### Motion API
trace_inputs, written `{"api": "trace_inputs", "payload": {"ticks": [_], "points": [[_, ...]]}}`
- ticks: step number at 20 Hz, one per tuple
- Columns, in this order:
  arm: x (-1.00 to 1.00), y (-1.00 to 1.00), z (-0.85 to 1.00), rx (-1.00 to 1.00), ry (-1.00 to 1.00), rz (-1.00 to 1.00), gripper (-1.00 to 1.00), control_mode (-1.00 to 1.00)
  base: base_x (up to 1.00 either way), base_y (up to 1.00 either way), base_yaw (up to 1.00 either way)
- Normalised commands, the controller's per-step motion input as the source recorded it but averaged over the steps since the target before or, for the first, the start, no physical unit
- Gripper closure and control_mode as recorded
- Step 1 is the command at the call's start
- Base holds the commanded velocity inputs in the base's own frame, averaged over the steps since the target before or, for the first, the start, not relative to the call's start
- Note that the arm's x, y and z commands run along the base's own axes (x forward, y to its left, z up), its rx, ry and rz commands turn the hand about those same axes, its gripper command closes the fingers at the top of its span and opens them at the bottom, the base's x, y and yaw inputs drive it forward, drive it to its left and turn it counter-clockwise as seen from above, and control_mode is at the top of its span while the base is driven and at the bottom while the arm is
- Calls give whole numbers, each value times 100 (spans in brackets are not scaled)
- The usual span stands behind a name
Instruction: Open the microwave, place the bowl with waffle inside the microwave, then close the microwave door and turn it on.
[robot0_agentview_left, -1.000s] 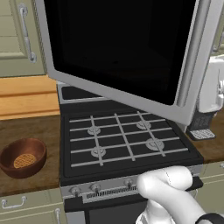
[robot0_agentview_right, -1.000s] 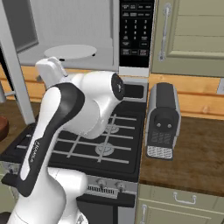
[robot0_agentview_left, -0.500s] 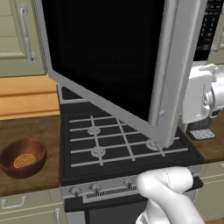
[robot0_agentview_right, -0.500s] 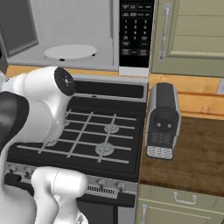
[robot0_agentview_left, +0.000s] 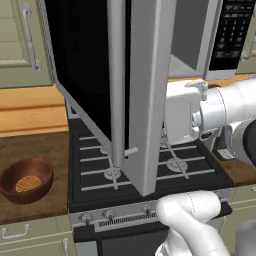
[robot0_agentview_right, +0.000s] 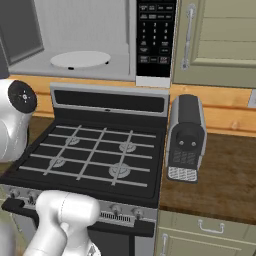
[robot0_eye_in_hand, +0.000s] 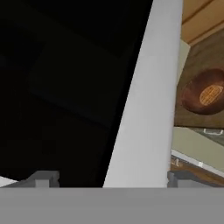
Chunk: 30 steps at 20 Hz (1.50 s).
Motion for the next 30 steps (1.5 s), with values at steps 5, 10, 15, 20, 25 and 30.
{"api": "trace_inputs", "payload": {"ticks": [5,10,15,20,25,30], "points": [[99,67,-8,1,27,0,-100,-100,0,0,0],[76,98,-47,-3,29,2,-100,-100,0,0,0],[66,87,-34,-1,24,12,-100,-100,0,0,0],[47,65,-20,0,13,3,-100,-100,0,0,0],[10,11,-33,-13,31,-16,-100,-100,0,0,0],[44,-39,-91,-46,8,-15,-100,-100,0,0,0]]}}
